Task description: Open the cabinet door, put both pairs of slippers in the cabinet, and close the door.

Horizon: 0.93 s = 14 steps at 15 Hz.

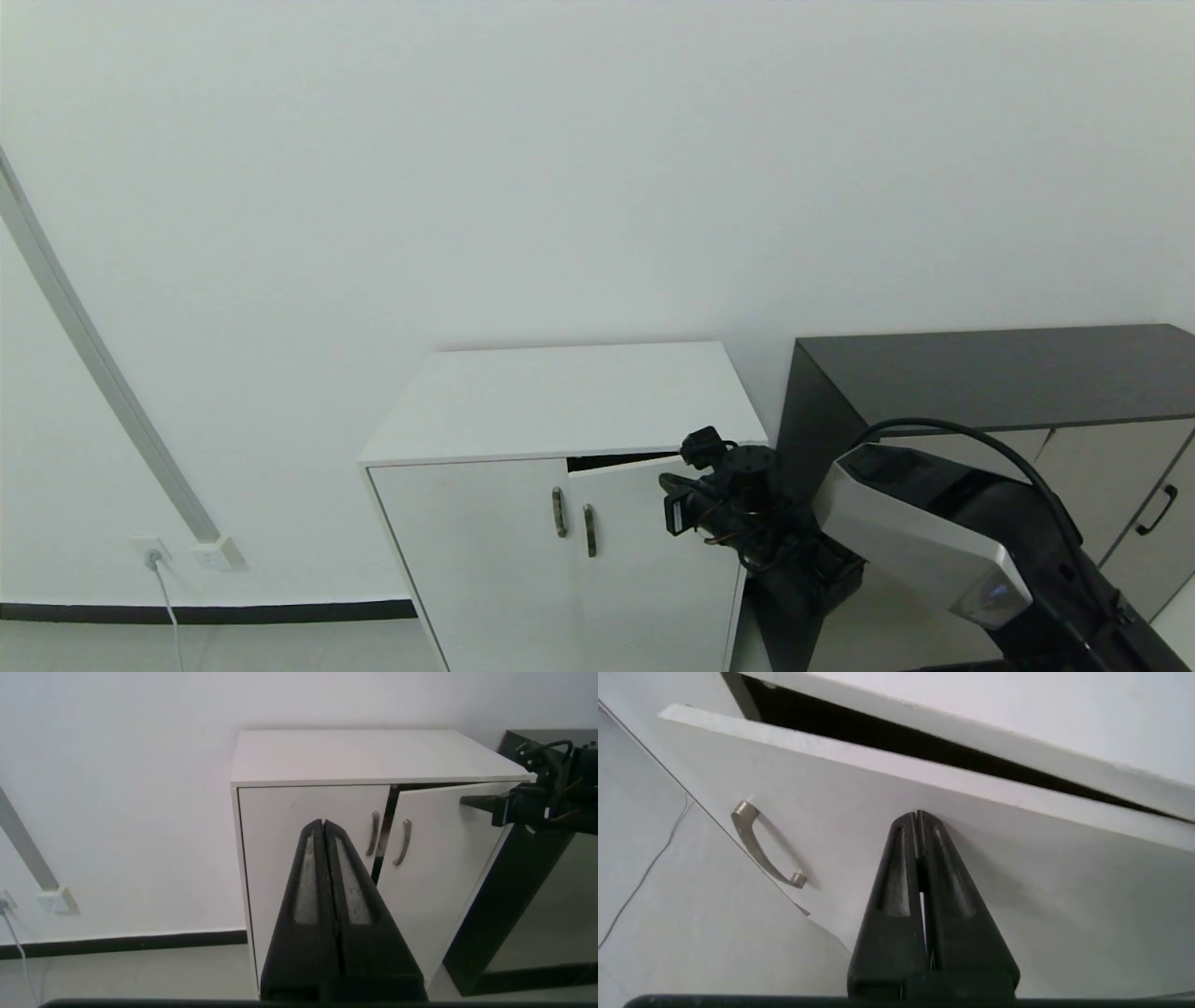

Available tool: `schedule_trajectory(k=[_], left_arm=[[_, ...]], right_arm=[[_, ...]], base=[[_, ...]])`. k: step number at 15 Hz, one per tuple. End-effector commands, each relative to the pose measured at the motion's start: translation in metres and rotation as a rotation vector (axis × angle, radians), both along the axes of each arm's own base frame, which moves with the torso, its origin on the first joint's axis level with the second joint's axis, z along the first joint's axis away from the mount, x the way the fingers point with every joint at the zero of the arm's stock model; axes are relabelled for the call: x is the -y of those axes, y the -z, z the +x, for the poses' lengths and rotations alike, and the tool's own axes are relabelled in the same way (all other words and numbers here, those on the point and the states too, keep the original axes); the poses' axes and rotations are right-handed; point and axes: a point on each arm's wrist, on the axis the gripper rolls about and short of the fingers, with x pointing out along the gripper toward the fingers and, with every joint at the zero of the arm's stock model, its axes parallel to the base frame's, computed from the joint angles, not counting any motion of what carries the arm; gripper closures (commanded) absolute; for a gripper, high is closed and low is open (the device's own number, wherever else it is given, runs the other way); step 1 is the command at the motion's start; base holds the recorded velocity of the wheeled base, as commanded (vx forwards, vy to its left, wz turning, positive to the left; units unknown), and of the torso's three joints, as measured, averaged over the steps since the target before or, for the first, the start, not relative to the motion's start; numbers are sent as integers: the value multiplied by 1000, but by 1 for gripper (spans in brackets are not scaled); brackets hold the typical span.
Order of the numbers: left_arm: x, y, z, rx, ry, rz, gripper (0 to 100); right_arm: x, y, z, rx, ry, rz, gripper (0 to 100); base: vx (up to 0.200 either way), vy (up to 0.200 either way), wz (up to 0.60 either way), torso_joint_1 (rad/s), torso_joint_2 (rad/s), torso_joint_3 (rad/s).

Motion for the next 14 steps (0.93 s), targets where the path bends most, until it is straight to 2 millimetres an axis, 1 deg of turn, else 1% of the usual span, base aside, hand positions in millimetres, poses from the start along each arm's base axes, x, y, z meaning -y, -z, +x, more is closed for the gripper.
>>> schedule_trajectory(k=[1, 6, 10, 14], left_arm=[[0, 0, 0, -1, -1, 0, 100], [0, 0, 0, 1, -1, 0, 100], [0, 0, 0, -1, -1, -2, 100], [0, 0, 0, -1, -1, -2, 100]], right_arm=[[-1, 5, 2, -1, 1, -1, 100], [-3, 9, 8, 14, 40, -1, 100], [0, 7, 14, 28, 64, 5, 100], [0, 6, 16, 32, 66, 7, 100]], base=[[0, 0, 0, 0, 0, 0], [0, 0, 0, 0, 0, 0], [0, 0, 0, 0, 0, 0], [0, 0, 0, 0, 0, 0]])
